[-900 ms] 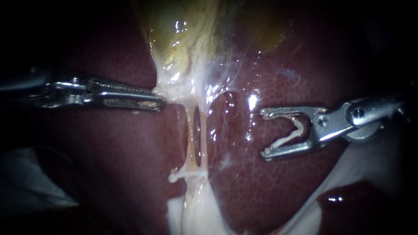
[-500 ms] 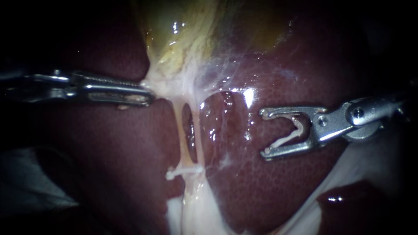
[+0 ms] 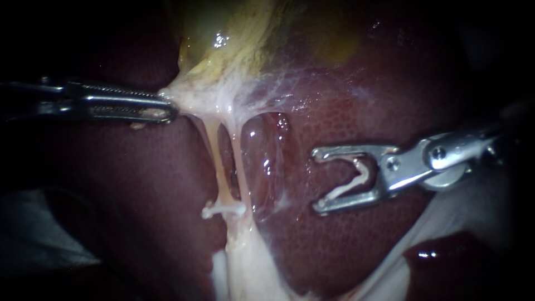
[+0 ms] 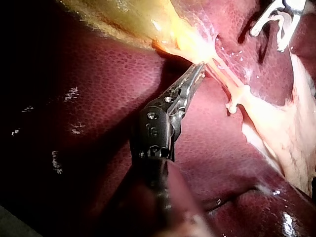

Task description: Clipping second clip left tube

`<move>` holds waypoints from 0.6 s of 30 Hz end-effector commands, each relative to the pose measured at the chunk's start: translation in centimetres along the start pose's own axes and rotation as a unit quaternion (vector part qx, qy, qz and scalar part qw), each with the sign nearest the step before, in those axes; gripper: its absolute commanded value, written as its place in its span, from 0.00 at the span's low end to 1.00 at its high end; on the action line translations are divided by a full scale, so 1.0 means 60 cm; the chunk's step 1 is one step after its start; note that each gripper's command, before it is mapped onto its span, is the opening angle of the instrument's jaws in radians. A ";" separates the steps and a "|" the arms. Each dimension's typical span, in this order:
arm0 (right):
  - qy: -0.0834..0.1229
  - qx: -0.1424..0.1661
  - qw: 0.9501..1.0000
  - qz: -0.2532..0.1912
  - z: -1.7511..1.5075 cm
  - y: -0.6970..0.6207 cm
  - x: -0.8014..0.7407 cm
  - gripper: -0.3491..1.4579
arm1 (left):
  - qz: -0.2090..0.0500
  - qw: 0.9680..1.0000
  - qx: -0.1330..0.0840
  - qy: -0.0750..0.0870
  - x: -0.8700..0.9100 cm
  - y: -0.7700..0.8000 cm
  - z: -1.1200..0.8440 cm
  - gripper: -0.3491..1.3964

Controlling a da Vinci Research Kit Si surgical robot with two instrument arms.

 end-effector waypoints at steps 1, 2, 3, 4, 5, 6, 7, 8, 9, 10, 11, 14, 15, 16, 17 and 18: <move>0.001 0.001 1.000 0.007 0.0012 -0.0001 0.0001 0.47 | 0.000 1.000 0.000 0.000 0.0000 0.0000 0.0001 0.00; 0.002 0.003 1.000 0.012 0.0028 -0.0002 0.0002 0.47 | 0.000 1.000 0.000 0.000 0.0000 0.0000 0.0001 0.00; 0.003 0.003 1.000 0.016 0.0041 -0.0002 0.0002 0.47 | 0.000 1.000 0.000 0.000 0.0000 0.0000 0.0001 0.00; 0.003 0.004 1.000 0.019 0.0054 -0.0002 0.0001 0.47 | 0.000 1.000 0.000 0.000 -0.0001 0.0000 0.0002 0.00; 0.003 0.006 1.000 0.024 0.0067 -0.0002 0.0001 0.47 | 0.000 1.000 0.000 0.000 -0.0001 0.0000 0.0002 0.00; 0.004 0.007 0.999 0.031 0.0083 -0.0001 0.0001 0.47 | 0.000 1.000 0.001 0.000 -0.0001 0.0000 0.0002 0.00; 0.005 0.009 0.999 0.037 0.0094 0.0000 0.0000 0.47 | 0.000 1.000 0.001 0.000 -0.0001 0.0001 0.0003 0.00; 0.005 0.010 0.999 0.042 0.0105 0.0001 0.0000 0.47 | 0.000 1.000 0.001 0.000 -0.0002 0.0001 0.0003 0.00; 0.006 0.012 0.999 0.047 0.0117 0.0002 0.0000 0.47 | 0.000 1.000 0.001 0.000 -0.0002 0.0001 0.0003 0.00; 0.006 0.013 0.999 0.049 0.0126 0.0003 0.0000 0.47 | 0.000 1.000 0.001 0.000 -0.0002 0.0001 0.0003 0.00; 0.007 0.014 0.999 0.052 0.0134 0.0004 0.0000 0.47 | 0.000 1.000 0.001 0.000 -0.0002 0.0001 0.0004 0.00; 0.008 0.018 0.998 0.062 0.0157 0.0007 -0.0001 0.47 | 0.000 1.000 0.001 0.000 -0.0002 0.0001 0.0005 0.00; 0.008 0.019 0.998 0.067 0.0165 0.0010 -0.0002 0.47 | 0.000 1.000 0.001 0.000 -0.0002 0.0001 0.0005 0.00; 0.009 0.020 0.997 0.070 0.0170 0.0012 -0.0004 0.47 | 0.000 1.000 0.001 0.000 -0.0002 0.0001 0.0006 0.00; 0.009 0.021 0.997 0.072 0.0175 0.0015 -0.0006 0.47 | 0.000 1.000 0.001 0.000 -0.0002 0.0001 0.0006 0.00; 0.009 0.022 0.997 0.074 0.0181 0.0019 -0.0011 0.47 | 0.000 1.000 0.001 0.000 -0.0002 0.0001 0.0006 0.00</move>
